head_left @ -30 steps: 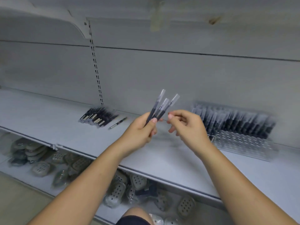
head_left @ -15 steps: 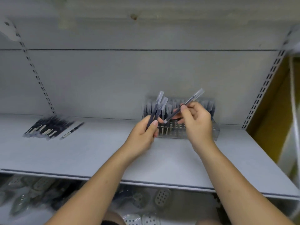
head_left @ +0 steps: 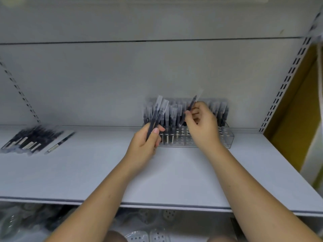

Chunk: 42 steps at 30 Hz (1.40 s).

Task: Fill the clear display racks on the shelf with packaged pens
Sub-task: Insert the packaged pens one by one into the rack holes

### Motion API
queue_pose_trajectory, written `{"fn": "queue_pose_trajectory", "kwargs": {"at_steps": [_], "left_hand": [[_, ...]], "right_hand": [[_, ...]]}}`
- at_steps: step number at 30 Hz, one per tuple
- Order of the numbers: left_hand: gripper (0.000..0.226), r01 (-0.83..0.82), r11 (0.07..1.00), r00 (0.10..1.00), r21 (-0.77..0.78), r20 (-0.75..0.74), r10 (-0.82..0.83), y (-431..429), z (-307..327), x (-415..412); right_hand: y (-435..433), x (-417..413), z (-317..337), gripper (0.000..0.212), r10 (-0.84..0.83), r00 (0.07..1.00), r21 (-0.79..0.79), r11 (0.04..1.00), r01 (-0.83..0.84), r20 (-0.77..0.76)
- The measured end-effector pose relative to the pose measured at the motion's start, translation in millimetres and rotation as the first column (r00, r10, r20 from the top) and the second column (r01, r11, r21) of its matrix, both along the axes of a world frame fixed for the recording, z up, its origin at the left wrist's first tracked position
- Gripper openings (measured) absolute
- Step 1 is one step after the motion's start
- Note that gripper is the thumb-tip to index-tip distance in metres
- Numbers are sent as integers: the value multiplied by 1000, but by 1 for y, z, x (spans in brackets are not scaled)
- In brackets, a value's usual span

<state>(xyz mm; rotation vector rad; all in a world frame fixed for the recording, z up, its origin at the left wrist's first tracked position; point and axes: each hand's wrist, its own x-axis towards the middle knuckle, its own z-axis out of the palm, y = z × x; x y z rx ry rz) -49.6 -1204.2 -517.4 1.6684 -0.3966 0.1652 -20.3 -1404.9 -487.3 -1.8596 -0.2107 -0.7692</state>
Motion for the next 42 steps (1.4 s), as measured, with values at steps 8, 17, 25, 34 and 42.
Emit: {"fn": "queue_pose_trajectory", "kwargs": {"at_steps": [8, 17, 25, 34, 42], "left_hand": [[22, 5, 1000, 1000, 10, 24, -5, 3, -12, 5], [24, -42, 999, 997, 28, 58, 41, 2, -14, 4], [24, -27, 998, 999, 54, 43, 25, 3, -15, 4], [24, 43, 991, 999, 130, 11, -44, 4, -17, 5], [22, 61, 973, 996, 222, 55, -75, 3, -12, 1]], "right_hand": [[5, 0, -12, 14, -7, 1000, -126, 992, 9, 15], [4, 5, -27, 10, -65, 996, -300, 953, 41, -69], [1, 3, -34, 11, -163, 987, -486, 862, 140, -5], [5, -14, -30, 6, 16, 990, -147, 989, 4, 137], [20, -24, -20, 7, 401, 907, 208, 905, -372, -124]]}}
